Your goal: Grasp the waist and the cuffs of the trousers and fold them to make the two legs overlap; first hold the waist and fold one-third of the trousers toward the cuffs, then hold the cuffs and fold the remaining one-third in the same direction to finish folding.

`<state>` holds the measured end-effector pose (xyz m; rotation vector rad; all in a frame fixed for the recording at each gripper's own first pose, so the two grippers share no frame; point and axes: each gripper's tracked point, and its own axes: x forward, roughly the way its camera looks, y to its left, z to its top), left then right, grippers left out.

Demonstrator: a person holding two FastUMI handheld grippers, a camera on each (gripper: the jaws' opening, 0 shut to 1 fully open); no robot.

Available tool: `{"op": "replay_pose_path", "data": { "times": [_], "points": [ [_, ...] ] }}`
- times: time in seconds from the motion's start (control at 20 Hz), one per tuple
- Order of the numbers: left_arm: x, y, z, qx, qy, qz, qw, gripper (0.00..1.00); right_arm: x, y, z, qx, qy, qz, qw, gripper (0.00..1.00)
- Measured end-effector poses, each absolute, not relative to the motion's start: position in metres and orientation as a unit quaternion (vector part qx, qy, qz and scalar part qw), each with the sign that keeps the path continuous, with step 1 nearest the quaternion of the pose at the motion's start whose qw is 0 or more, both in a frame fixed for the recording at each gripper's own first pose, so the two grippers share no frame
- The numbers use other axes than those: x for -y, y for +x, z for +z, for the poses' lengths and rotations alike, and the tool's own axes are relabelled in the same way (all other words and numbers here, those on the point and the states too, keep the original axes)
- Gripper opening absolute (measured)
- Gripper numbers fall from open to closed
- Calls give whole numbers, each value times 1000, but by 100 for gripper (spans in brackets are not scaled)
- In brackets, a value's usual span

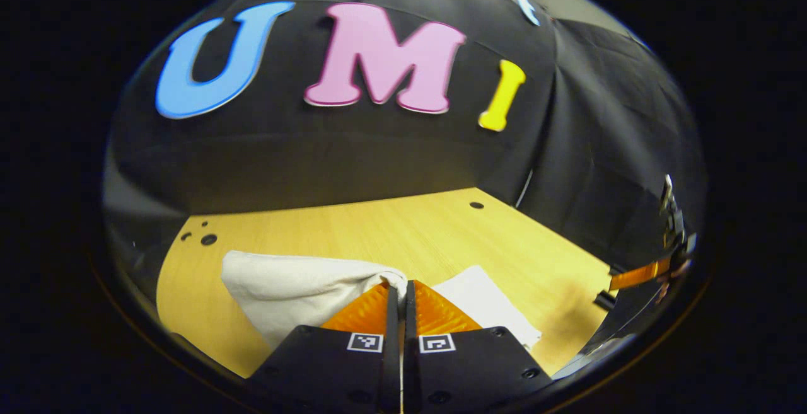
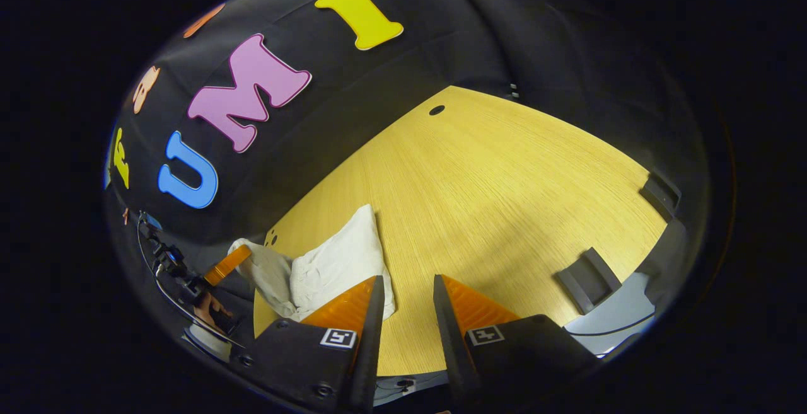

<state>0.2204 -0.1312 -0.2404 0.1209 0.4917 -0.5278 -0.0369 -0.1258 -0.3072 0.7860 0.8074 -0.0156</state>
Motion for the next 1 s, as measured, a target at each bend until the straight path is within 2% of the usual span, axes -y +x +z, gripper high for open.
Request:
{"op": "replay_pose_path", "data": {
  "times": [0.45, 0.7, 1.0],
  "points": [
    [180, 185, -287, -222, 313, -365, 848, 7, 147, -39, -306, -375, 383, -31, 843, 49],
    [186, 161, -322, -194, 462, -419, 757, 6, 162, -40, -307, -369, 387, -47, 844, 49],
    [185, 145, -355, -161, 595, -453, 644, 7, 176, -44, -306, -365, 387, -61, 845, 49]
  ]
}}
